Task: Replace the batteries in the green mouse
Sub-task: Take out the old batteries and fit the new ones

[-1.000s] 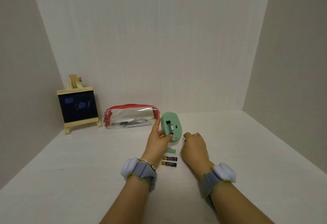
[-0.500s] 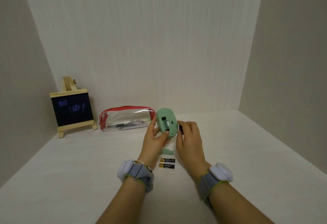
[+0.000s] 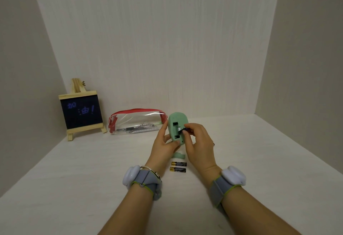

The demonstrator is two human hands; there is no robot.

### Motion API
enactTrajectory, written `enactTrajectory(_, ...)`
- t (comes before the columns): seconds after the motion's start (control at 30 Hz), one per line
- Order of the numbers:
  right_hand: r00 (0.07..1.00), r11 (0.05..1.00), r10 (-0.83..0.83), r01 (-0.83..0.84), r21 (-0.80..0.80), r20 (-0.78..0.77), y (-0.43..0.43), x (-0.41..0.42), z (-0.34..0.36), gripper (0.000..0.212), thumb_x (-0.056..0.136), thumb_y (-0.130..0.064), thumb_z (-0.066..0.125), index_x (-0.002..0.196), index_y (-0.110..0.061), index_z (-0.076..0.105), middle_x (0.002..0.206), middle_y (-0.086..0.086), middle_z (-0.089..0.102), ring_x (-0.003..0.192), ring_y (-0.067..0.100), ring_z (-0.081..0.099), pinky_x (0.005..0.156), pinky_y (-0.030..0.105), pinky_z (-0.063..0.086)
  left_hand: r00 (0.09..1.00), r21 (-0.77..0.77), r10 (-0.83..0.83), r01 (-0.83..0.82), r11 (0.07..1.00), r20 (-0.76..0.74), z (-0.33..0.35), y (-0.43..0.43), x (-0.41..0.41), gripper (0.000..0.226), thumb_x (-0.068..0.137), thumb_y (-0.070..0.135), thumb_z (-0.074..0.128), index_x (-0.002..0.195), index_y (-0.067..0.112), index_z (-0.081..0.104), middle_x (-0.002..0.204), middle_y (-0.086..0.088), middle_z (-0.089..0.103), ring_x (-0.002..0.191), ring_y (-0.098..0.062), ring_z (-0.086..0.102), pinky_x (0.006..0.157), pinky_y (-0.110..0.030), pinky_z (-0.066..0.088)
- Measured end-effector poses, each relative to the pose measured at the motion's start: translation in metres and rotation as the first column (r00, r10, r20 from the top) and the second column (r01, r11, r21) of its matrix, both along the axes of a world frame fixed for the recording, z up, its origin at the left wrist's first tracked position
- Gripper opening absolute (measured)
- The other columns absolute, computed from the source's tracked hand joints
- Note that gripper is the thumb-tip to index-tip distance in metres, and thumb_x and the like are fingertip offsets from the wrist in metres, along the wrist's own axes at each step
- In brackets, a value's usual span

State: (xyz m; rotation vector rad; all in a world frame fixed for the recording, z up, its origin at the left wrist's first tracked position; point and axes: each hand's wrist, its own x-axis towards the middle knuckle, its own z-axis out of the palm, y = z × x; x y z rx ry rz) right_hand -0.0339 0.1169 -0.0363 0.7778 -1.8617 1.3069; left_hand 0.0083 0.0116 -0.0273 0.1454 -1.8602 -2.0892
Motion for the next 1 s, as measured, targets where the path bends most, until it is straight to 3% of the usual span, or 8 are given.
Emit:
enactTrajectory(0.2, 0.998, 0.998, -0.048, 0.050, 0.043, -0.045, -0.001, 0.001, -0.001, 0.019, 0.085, -0.020, 0.052, 0.097, -0.008, 0.063, 0.085, 0.006, 0.066, 0.084, 0.008, 0.049, 0.076, 0.012, 0.038, 0.999, 0.002, -0.040, 0.040, 0.999, 0.027, -0.002, 0.001, 0.001, 0.072, 0.088, -0.006, 0.055, 0.144, 0.035, 0.035, 0.121, -0.012, 0.065, 0.109, -0.024, 0.066, 0.096, -0.042, 0.053)
enactTrajectory(0.4, 0.998, 0.997, -0.061, 0.061, 0.045, 0.005, 0.000, 0.000, 0.002, 0.014, 0.081, -0.007, 0.065, 0.094, -0.008, 0.065, 0.082, -0.006, 0.057, 0.089, 0.011, 0.044, 0.076, 0.003, 0.034, 0.997, 0.049, -0.073, 0.071, 0.996, 0.030, -0.001, 0.007, 0.002, 0.071, 0.088, -0.009, 0.053, 0.145, 0.031, 0.035, 0.121, -0.018, 0.065, 0.108, -0.026, 0.065, 0.094, -0.039, 0.052)
enactTrajectory(0.53, 0.994, 0.994, -0.087, 0.092, 0.061, -0.071, 0.000, -0.002, 0.000, 0.014, 0.083, -0.019, 0.056, 0.092, -0.012, 0.064, 0.083, 0.001, 0.066, 0.090, 0.012, 0.040, 0.075, 0.012, 0.033, 0.995, 0.085, -0.091, 0.087, 0.993, 0.038, 0.001, 0.008, 0.003, 0.071, 0.088, -0.011, 0.052, 0.144, 0.029, 0.036, 0.120, -0.019, 0.065, 0.101, -0.024, 0.066, 0.093, -0.040, 0.053)
enactTrajectory(0.8, 0.978, 0.985, -0.148, 0.160, 0.070, -0.150, -0.002, -0.009, -0.004, 0.021, 0.085, -0.021, 0.054, 0.091, -0.013, 0.072, 0.103, 0.007, 0.066, 0.100, 0.020, 0.042, 0.084, 0.026, 0.042, 0.991, 0.098, -0.124, 0.119, 0.988, 0.048, 0.006, 0.014, 0.005, 0.073, 0.086, -0.013, 0.051, 0.145, 0.025, 0.035, 0.120, -0.027, 0.061, 0.093, -0.026, 0.065, 0.076, -0.032, 0.056)
enactTrajectory(1.0, 0.984, 0.989, -0.129, 0.138, 0.062, -0.125, -0.001, -0.006, -0.002, 0.019, 0.084, -0.020, 0.054, 0.089, -0.012, 0.070, 0.101, 0.006, 0.067, 0.100, 0.017, 0.042, 0.086, 0.020, 0.036, 0.992, 0.120, -0.118, 0.113, 0.986, 0.036, 0.006, 0.014, 0.004, 0.072, 0.085, -0.017, 0.049, 0.144, 0.023, 0.036, 0.097, -0.014, 0.064, 0.083, -0.020, 0.065, 0.071, -0.029, 0.056)
